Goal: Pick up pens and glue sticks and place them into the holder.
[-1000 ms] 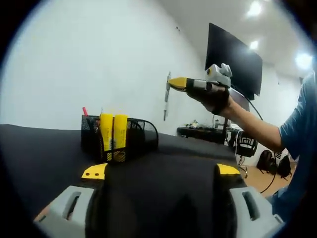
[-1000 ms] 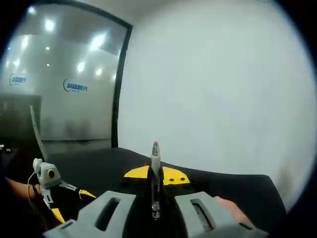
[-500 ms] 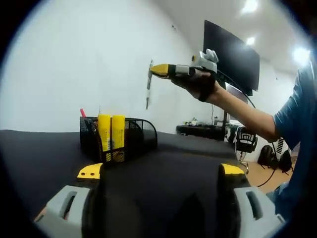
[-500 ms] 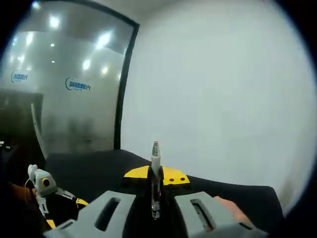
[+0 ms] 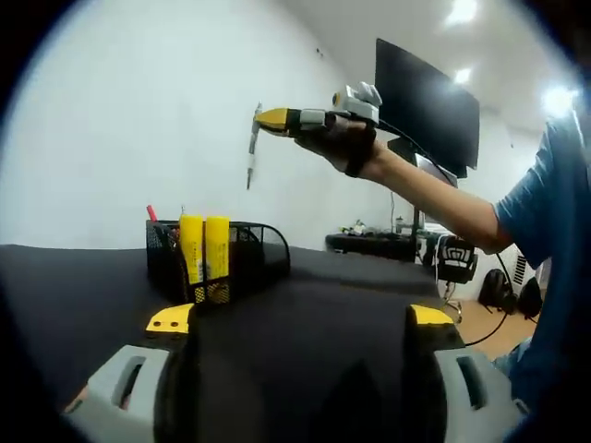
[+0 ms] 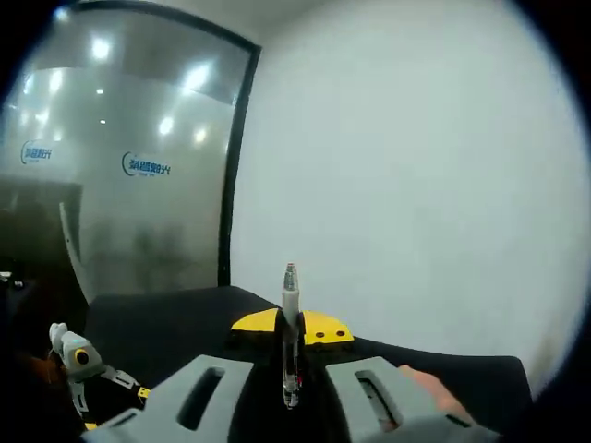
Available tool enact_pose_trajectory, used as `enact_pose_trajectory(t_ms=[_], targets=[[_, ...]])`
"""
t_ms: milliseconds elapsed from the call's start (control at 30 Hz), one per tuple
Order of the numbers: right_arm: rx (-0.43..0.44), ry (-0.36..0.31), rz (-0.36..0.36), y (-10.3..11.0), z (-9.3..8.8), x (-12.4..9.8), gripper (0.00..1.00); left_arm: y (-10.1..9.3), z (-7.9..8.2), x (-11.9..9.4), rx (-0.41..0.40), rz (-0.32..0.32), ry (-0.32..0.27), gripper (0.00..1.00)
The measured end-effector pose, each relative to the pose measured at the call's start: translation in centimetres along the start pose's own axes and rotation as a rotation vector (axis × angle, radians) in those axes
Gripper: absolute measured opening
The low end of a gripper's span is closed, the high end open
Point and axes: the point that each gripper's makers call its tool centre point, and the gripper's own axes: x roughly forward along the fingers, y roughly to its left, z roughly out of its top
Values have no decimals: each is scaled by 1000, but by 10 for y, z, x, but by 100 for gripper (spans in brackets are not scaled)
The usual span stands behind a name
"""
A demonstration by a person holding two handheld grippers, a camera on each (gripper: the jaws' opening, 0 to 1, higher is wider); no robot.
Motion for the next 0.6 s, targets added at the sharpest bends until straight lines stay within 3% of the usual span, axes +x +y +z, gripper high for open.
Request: enact_pose_trajectory(t_ms=[267,600], targets=[[19,-31,-6,-14,10,10,5,2,1,-1,-13,13,-15,87],[16,-23,3,-14,9,27,5,1,0,0,19,5,-14,87]])
